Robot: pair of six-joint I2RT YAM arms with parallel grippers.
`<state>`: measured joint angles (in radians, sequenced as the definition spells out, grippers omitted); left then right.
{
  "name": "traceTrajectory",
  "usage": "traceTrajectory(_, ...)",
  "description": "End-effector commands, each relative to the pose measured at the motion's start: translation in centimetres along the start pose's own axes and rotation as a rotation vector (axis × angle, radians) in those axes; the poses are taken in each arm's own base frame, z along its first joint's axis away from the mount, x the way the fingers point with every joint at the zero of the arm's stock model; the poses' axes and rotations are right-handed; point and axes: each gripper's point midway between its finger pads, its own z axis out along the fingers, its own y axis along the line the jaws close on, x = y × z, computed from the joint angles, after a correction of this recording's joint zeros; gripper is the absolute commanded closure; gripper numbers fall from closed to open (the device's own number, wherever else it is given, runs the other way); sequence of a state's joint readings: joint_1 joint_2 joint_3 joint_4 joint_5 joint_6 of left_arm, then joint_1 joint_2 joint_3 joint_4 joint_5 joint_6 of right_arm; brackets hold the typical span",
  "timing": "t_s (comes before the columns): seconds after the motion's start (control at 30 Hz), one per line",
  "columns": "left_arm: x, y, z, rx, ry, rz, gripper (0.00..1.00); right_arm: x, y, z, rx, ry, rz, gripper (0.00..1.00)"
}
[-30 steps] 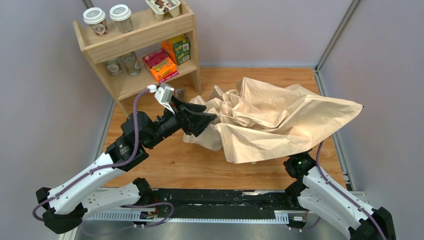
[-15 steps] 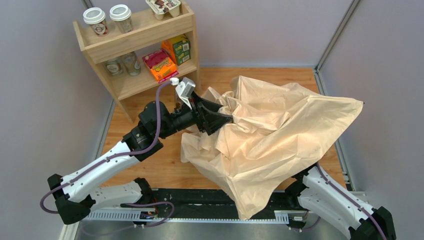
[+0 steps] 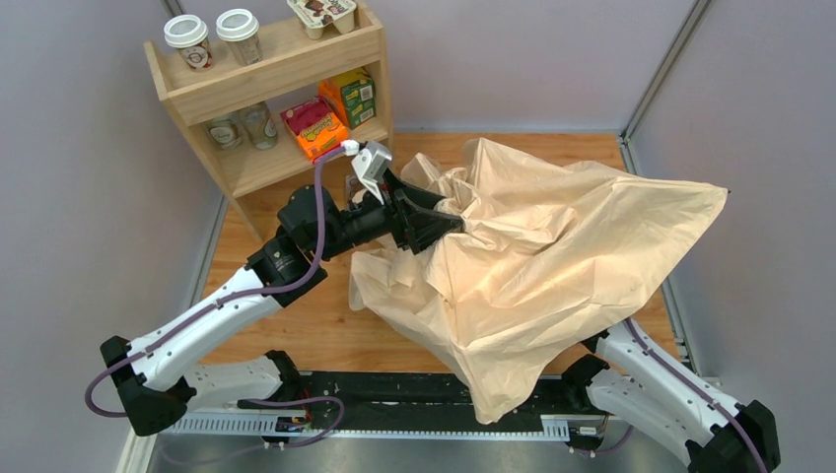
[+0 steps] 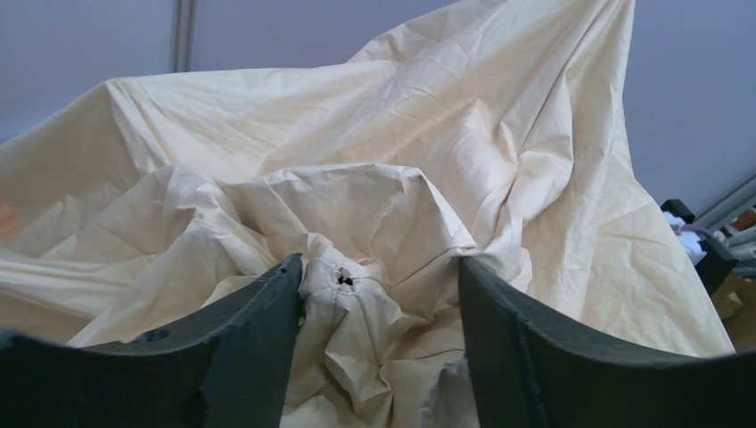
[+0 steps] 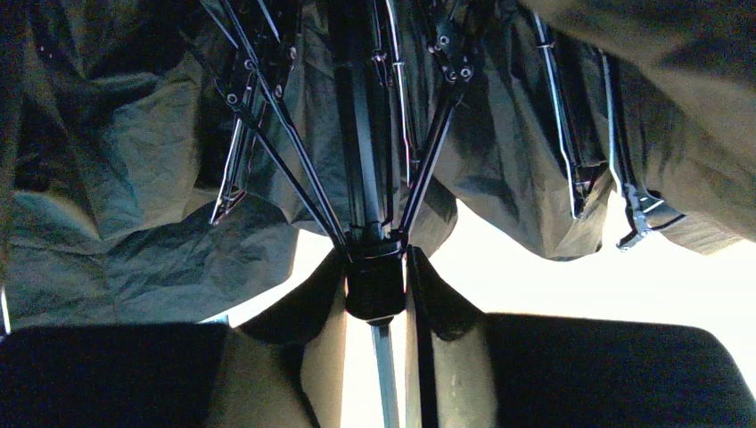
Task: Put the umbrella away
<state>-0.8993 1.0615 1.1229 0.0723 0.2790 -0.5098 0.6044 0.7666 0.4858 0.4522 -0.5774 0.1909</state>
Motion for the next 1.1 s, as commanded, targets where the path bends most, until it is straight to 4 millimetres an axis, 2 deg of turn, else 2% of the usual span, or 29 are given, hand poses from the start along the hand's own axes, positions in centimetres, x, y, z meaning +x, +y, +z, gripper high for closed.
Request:
traceTrajectory(0.0,1.5,-2.4,0.9,0.121,0.105,0.014,0.39,-6.1,-0.5,0.8,0.061,-0.129,0.007,1.0)
traceTrajectory(0.03,2.8,-1.4,1.4,0.099,0.16,0.0,0.62,-6.5,-0.3,0.8,0.059,-0.137,0.007,1.0)
traceTrajectory(0.07,1.8,-1.8,1.7,0.106,0.152,0.012,0.75,-6.6,-0.4,0.8,0.065,-0.136,0.014,1.0)
traceTrajectory(0.1,2.4,-1.0,2.0,0.084,0.183,0.001,0.96,-6.7,-0.5,0.9,0.068,-0.132,0.021,1.0)
traceTrajectory(0.13,1.7,-1.1,2.1,0.085,0.172,-0.001,1.0,-6.8,-0.6,1.0,0.077,-0.128,0.027,1.0)
traceTrajectory(0.27,0.0,0.4,1.7,0.069,0.108,-0.054,1.0,-6.6,-1.4,0.9,0.126,-0.104,0.045,1.0)
traceTrajectory(0.3,-1.2,0.2,1.6,0.086,0.058,-0.038,1.0,-6.7,-1.8,0.7,0.155,-0.109,0.048,1.0)
traceTrajectory(0.37,-1.8,0.6,1.2,0.068,0.058,-0.044,1.0,-7.1,-2.5,0.5,0.204,-0.126,0.072,1.0)
traceTrajectory(0.4,-1.5,1.7,0.8,0.025,0.083,-0.06,0.86,-7.2,-2.8,0.5,0.23,-0.129,0.091,1.0)
traceTrajectory(0.43,-1.7,1.8,0.4,0.01,0.084,-0.062,0.71,-7.3,-3.2,0.4,0.252,-0.128,0.101,1.0)
traceTrajectory(0.47,-1.9,2.7,-0.1,-0.027,0.082,-0.067,0.52,-7.4,-3.5,0.3,0.27,-0.123,0.104,1.0)
traceTrajectory(0.5,-2.2,2.6,-1.0,-0.036,0.067,-0.061,0.44,-7.3,-3.7,0.3,0.281,-0.117,0.102,1.0)
traceTrajectory(0.53,-2.7,3.1,-1.6,-0.063,0.046,-0.053,0.29,-7.1,-3.8,0.2,0.287,-0.108,0.098,1.0)
traceTrajectory(0.73,-5.4,3.2,-6.8,-0.221,-0.069,0.008,0.27,-5.8,-4.6,-0.2,0.318,-0.103,0.046,1.0)
traceTrajectory(0.8,-5.8,2.9,-7.8,-0.24,-0.086,-0.003,0.27,-5.5,-5.0,-0.2,0.33,-0.099,0.04,1.0)
traceTrajectory(0.87,-4.9,2.7,-7.9,-0.229,-0.071,-0.048,0.27,-5.4,-5.3,-0.1,0.338,-0.1,0.029,1.0)
traceTrajectory(0.93,-3.6,1.6,-7.5,-0.152,-0.028,-0.077,0.27,-5.1,-5.1,0.1,0.312,-0.106,-0.009,1.0)
traceTrajectory(0.97,-3.2,0.8,-7.1,-0.093,-0.009,-0.083,0.27,-5.1,-4.6,0.2,0.27,-0.118,-0.049,1.0)
traceTrajectory(1.0,-2.3,1.2,-6.7,-0.085,0.017,-0.106,0.26,-5.0,-3.9,0.4,0.22,-0.125,-0.085,1.0)
traceTrajectory(1.03,-1.9,0.6,-6.3,-0.04,0.034,-0.124,0.26,-4.8,-2.9,0.6,0.155,-0.126,-0.125,1.0)
traceTrajectory(1.07,-1.6,0.5,-5.8,-0.022,0.051,-0.131,0.26,-4.5,-3.0,0.6,0.155,-0.133,-0.133,1.0)
